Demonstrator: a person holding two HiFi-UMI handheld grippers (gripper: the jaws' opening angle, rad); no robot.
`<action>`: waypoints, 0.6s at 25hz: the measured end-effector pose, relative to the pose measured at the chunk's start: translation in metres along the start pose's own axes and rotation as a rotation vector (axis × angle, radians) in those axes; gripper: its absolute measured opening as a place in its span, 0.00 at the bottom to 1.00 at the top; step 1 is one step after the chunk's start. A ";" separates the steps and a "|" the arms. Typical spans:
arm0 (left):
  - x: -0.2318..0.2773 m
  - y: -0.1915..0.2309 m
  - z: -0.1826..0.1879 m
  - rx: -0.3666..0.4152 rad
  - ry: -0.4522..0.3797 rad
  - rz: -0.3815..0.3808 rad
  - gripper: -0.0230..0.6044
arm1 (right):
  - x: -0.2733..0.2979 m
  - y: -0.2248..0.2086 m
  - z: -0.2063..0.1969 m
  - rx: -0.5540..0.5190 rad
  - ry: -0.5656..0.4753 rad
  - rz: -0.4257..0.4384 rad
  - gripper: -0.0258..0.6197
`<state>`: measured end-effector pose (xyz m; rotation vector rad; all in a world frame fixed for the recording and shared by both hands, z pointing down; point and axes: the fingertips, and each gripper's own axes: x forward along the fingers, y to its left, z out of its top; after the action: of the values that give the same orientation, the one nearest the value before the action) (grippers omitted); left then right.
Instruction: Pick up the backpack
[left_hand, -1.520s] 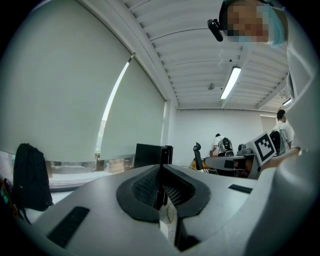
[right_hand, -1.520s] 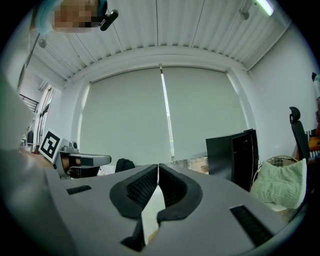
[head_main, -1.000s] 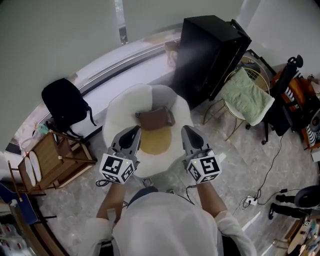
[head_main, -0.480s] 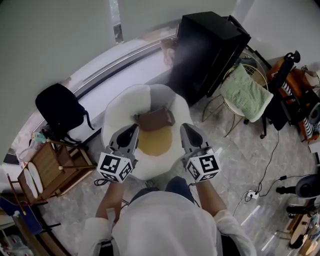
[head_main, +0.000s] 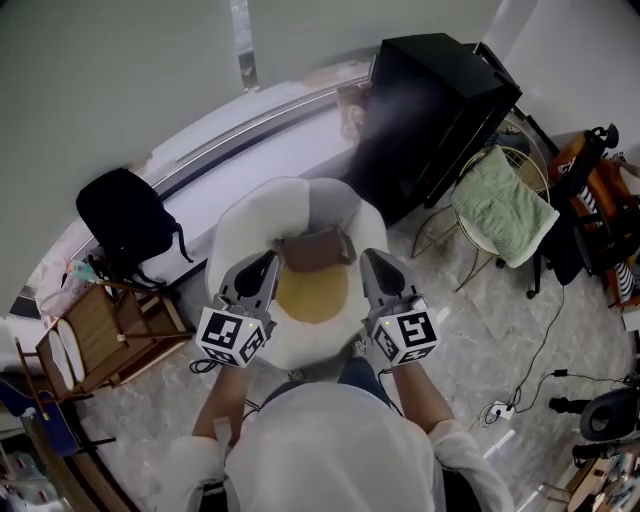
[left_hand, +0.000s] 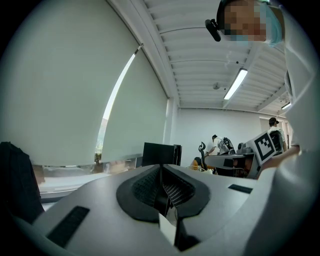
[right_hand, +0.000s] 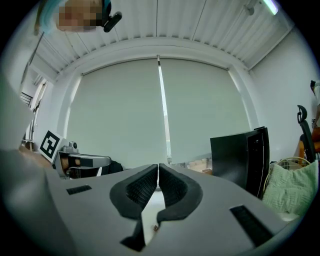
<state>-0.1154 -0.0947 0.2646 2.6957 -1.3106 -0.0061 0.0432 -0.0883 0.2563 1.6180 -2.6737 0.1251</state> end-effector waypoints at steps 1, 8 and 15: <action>0.004 0.001 0.000 -0.001 -0.002 0.010 0.10 | 0.004 -0.004 0.000 -0.001 0.002 0.010 0.09; 0.035 0.007 -0.002 -0.006 -0.003 0.060 0.10 | 0.026 -0.038 -0.002 -0.004 0.013 0.045 0.09; 0.063 0.019 -0.014 -0.016 0.003 0.097 0.10 | 0.050 -0.061 -0.010 -0.011 0.018 0.057 0.09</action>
<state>-0.0907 -0.1535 0.2850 2.6153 -1.4320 -0.0022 0.0738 -0.1603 0.2731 1.5311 -2.7029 0.1255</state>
